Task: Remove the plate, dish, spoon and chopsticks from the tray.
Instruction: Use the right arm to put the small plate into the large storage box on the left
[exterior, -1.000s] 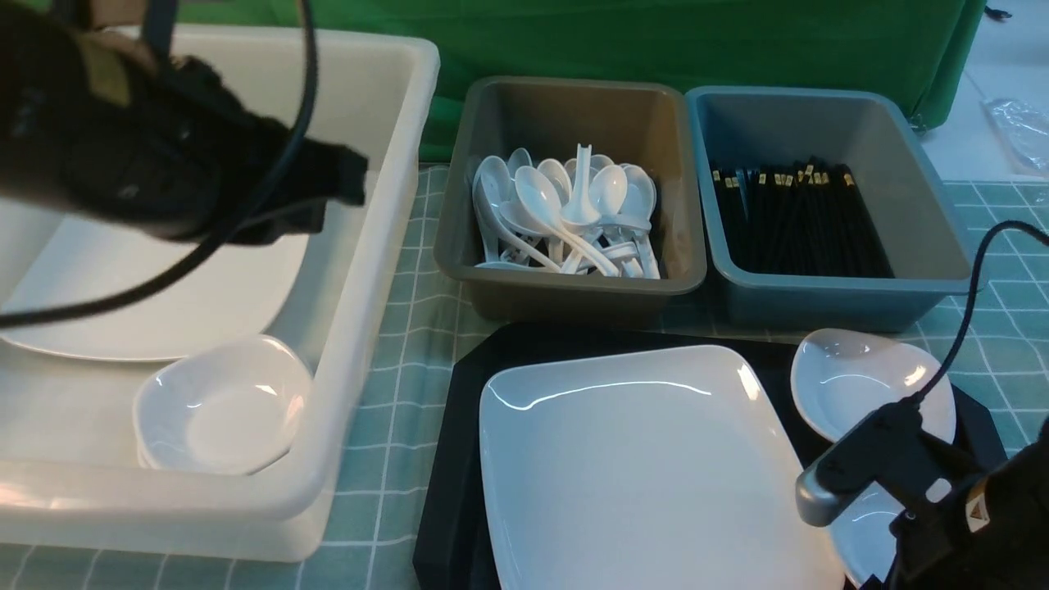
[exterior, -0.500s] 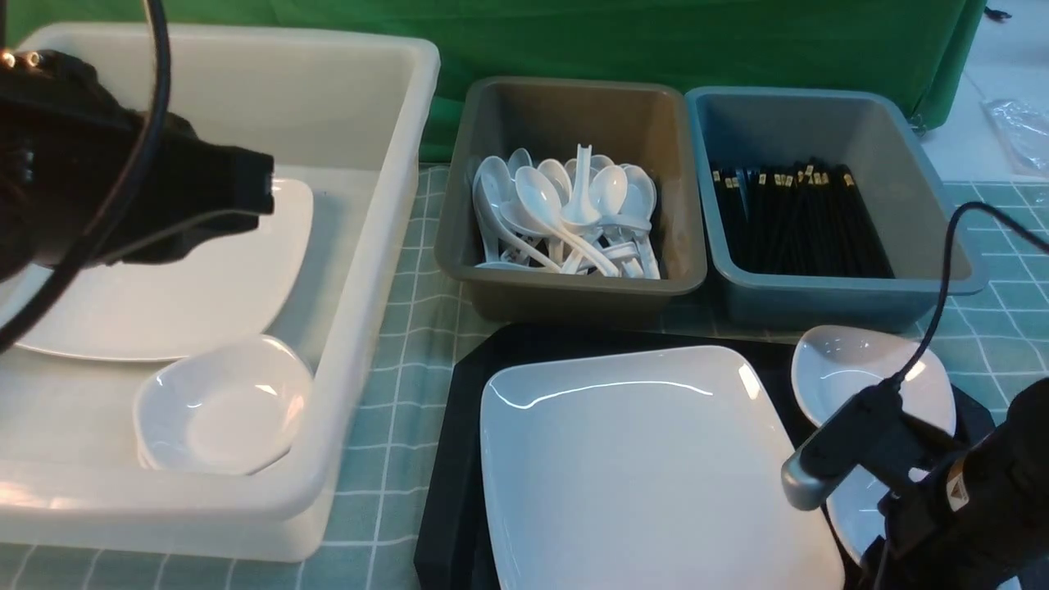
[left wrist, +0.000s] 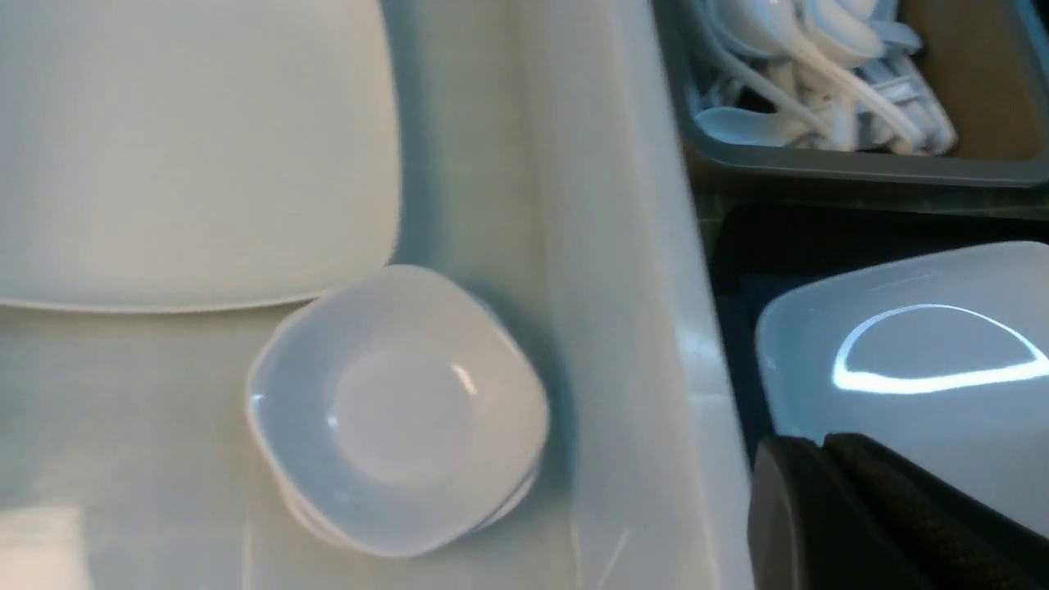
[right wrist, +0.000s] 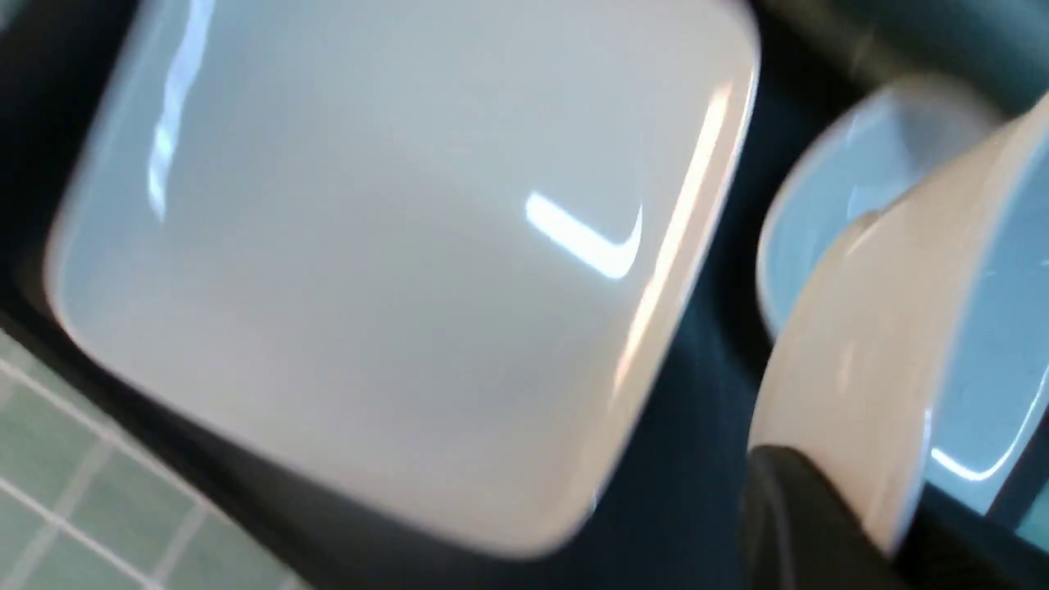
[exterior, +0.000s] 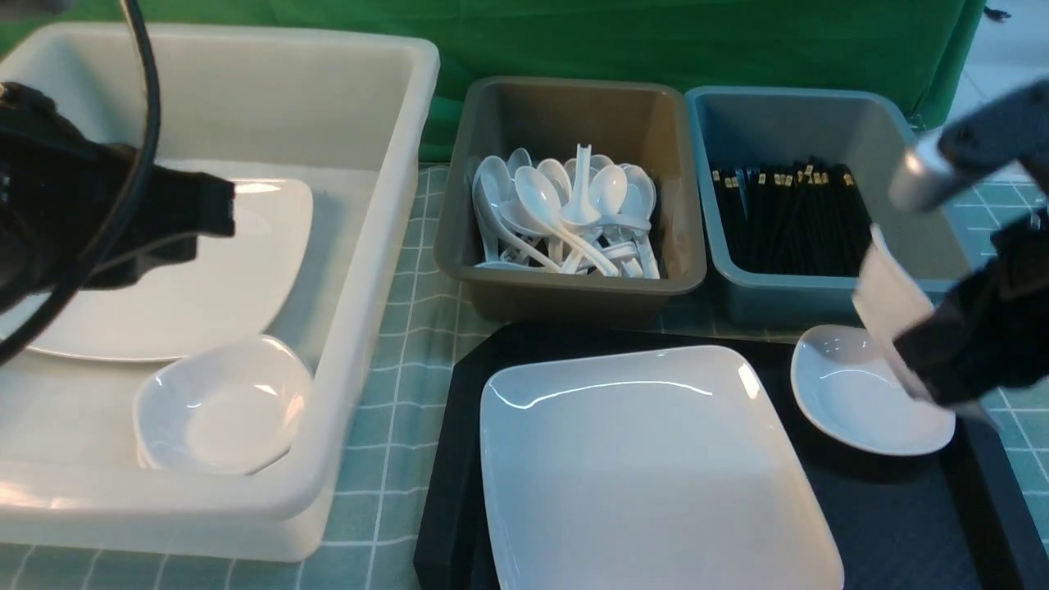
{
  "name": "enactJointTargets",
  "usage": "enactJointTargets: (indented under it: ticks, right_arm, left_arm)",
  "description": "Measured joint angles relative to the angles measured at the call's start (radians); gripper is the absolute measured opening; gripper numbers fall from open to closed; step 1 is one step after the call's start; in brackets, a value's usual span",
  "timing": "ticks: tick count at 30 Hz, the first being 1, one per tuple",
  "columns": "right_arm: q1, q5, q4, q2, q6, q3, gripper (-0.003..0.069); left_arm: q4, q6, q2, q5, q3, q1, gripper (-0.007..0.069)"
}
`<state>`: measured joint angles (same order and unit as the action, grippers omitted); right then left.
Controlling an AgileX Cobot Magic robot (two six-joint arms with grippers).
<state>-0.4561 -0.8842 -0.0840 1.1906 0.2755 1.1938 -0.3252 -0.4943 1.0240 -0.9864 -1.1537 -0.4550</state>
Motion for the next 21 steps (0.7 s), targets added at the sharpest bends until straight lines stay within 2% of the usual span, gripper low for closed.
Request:
enactJointTargets:
  ticks: [3, 5, 6, 9, 12, 17, 19, 21]
  right_arm:
    - [-0.065, 0.036, -0.095, 0.073, 0.083, 0.14, 0.0063]
    - [-0.119, 0.078, -0.135, 0.125, 0.122, 0.212, 0.0063]
    - [-0.186, 0.128, -0.152, 0.188, 0.144, 0.289, 0.0063]
    - [-0.29, 0.184, -0.166, 0.319, 0.163, 0.421, 0.0063]
    - [-0.348, 0.207, -0.168, 0.397, 0.164, 0.493, 0.0063]
    - [-0.448, 0.215, -0.171, 0.596, 0.167, 0.676, 0.0063]
    - [-0.47, 0.215, -0.171, 0.649, 0.168, 0.722, 0.0063]
    - [-0.494, 0.216, -0.171, 0.71, 0.168, 0.773, 0.0063]
  left_arm:
    - [-0.125, -0.092, -0.001, -0.058, 0.0, 0.0, 0.001]
    - [-0.163, -0.125, -0.002, -0.089, 0.0, 0.0, 0.001]
    - [-0.178, -0.156, -0.007, -0.113, 0.0, 0.0, 0.001]
    - [-0.182, -0.19, -0.016, -0.132, 0.0, 0.004, 0.001]
    - [-0.181, -0.193, -0.021, -0.126, 0.0, 0.029, 0.0011]
    - [-0.148, -0.157, -0.021, -0.076, 0.0, 0.2, 0.0011]
    - [-0.089, -0.1, -0.021, -0.054, 0.0, 0.329, 0.0011]
    - [0.026, -0.02, -0.021, -0.04, 0.0, 0.474, 0.0011]
